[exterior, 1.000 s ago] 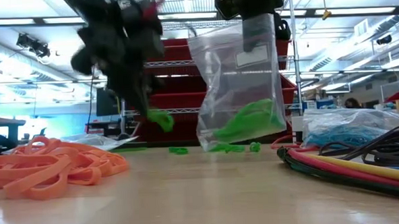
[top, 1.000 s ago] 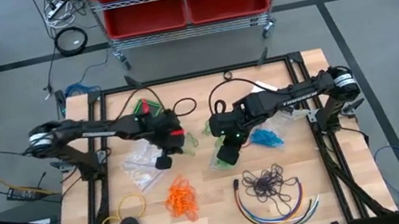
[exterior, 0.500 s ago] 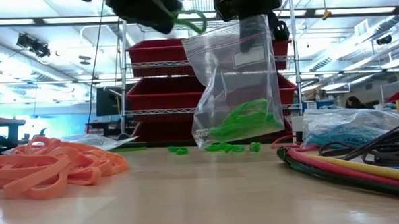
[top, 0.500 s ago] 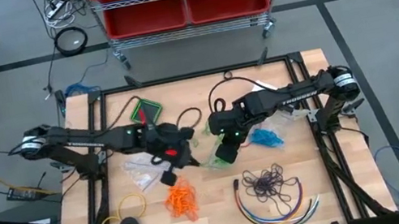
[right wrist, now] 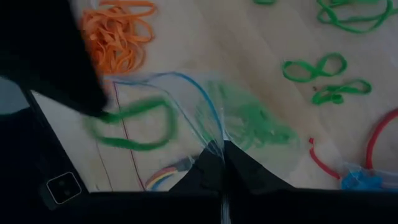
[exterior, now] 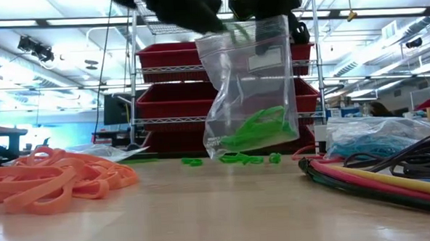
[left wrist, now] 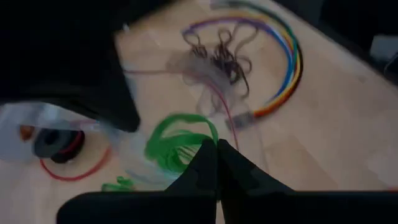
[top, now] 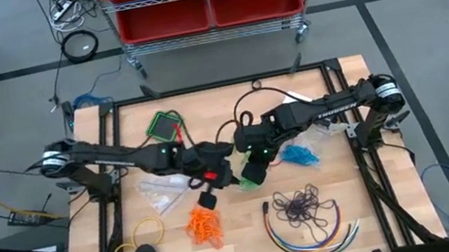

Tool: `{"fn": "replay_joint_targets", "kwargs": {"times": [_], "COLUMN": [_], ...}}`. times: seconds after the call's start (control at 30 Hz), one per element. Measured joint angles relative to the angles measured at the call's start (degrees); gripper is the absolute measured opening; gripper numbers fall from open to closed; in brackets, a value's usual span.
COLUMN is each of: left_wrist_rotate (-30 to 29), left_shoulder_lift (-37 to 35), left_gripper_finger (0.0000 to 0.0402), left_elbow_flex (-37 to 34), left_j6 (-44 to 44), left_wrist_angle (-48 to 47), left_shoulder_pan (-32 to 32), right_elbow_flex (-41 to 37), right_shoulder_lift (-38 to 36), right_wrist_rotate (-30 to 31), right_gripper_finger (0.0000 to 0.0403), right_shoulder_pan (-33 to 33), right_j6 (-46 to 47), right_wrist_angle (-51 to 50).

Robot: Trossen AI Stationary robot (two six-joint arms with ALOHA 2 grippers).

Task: Sort rubber bands
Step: Put the green rubber band into the transparent zip bag

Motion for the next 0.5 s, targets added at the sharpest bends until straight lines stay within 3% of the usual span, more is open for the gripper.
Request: {"fn": "replay_joint_targets", "kwargs": {"times": [0.3,0.5], "left_wrist_rotate": [-11.3,-11.7], "left_shoulder_lift": [3.0,2.9], "left_gripper_finger": [0.0033,0.0106], "left_elbow_flex": [2.4,2.5], "left_j6": [0.3,0.2], "left_wrist_angle": [-2.0,-2.2], "left_shoulder_pan": [-0.8,-1.3], "right_elbow_flex": [0.0,0.0], "right_shoulder_lift": [0.0,0.0], "right_wrist_rotate": [0.1,0.1], "right_gripper_finger": [0.0,0.0], "right_shoulder_pan": [-0.1,-0.2], "right_j6": [-0.1,-0.2], "right_wrist_angle": [0.7,0.9]}}
